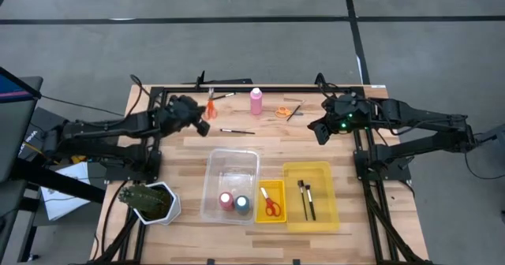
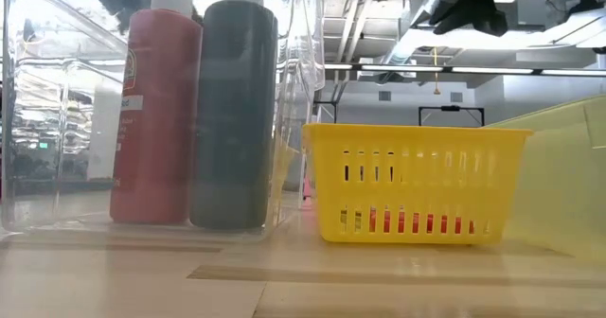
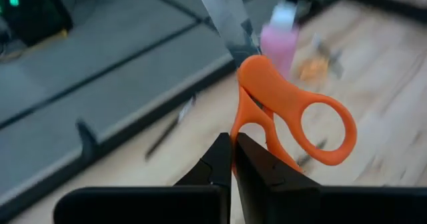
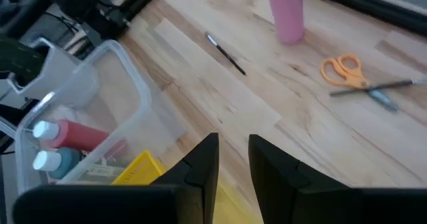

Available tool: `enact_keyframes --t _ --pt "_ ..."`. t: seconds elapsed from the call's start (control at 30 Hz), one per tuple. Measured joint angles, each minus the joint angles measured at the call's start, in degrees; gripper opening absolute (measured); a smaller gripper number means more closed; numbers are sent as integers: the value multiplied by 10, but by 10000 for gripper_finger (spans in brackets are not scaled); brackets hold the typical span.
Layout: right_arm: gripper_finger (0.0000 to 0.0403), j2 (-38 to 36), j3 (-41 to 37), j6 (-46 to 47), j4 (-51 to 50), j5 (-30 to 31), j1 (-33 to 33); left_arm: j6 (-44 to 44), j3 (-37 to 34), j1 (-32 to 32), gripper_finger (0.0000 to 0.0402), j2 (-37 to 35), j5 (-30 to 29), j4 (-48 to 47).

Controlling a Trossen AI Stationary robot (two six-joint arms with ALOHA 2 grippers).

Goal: Pick & Place Paint Supplies
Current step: Put the orange scissors into the left yellow bin

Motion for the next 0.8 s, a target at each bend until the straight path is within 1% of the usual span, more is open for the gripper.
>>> enact_keyframes --t 0.13,0.2,0.33,0.43,0.5,0.6,0.8 --pt "79 14 0 -6 24 0 0 15 50 8 0 38 17 37" --pt "79 22 1 -7 58 1 0 15 76 7 0 64 27 48" --pt "79 46 1 -9 122 0 0 16 114 -12 0 116 38 111" --pt "81 66 1 -12 165 -2 0 44 142 -34 0 154 46 163" --pt "87 78 1 -13 190 -3 0 57 166 -45 0 176 46 164" --pt "110 93 1 -14 227 -7 -5 76 202 -65 0 208 28 163" --pt "182 111 0 -14 272 -47 -30 89 262 -92 0 260 -35 165"
